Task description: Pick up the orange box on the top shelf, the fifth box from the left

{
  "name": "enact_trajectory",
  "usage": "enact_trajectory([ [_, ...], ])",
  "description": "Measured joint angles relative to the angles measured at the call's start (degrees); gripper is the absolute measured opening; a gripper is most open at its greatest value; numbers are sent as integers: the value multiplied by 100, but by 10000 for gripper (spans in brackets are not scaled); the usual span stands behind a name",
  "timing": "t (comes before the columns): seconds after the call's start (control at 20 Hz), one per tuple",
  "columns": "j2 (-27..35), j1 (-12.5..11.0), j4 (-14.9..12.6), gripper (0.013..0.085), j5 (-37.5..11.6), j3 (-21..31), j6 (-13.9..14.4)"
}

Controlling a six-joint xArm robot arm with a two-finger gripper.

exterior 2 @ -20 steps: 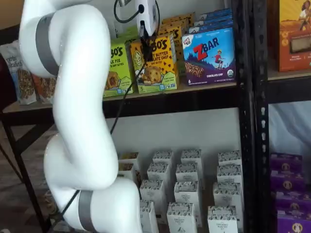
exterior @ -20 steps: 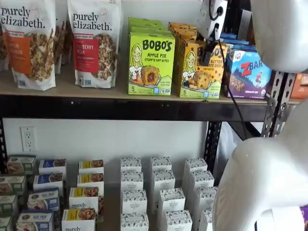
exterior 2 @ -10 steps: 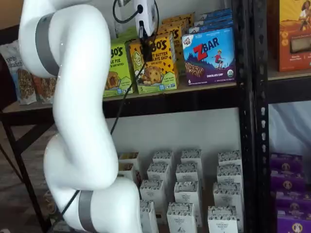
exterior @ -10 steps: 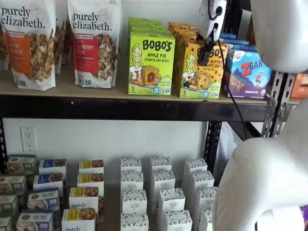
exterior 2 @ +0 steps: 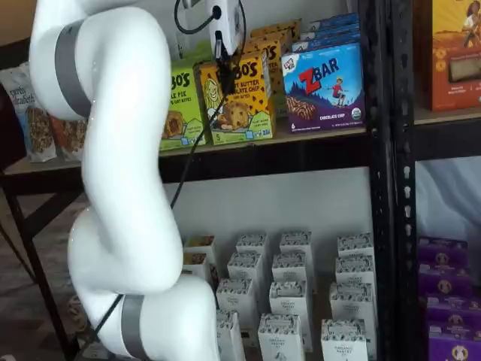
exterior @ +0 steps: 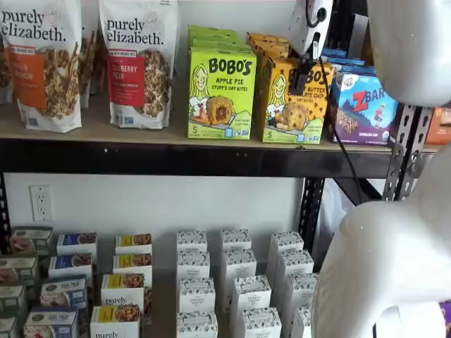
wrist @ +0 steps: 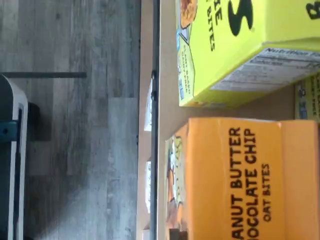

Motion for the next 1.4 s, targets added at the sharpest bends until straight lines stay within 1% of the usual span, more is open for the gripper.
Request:
enact_trajectory([
  [0.1,34,11,-37,290,88,-64,8],
  [0.3,16,12,-6,290,158,-99,22],
  [0.55,-128,39,-25,290,232,-60,55],
  [0.8,-453,40,22,290,498,17,93],
  [1.05,-809,42,60,290,864,86,139],
  [1.25,-1230,16,80,290,1076,306,148],
  [1.4,-1494,-48,111,290,1203,461,109],
])
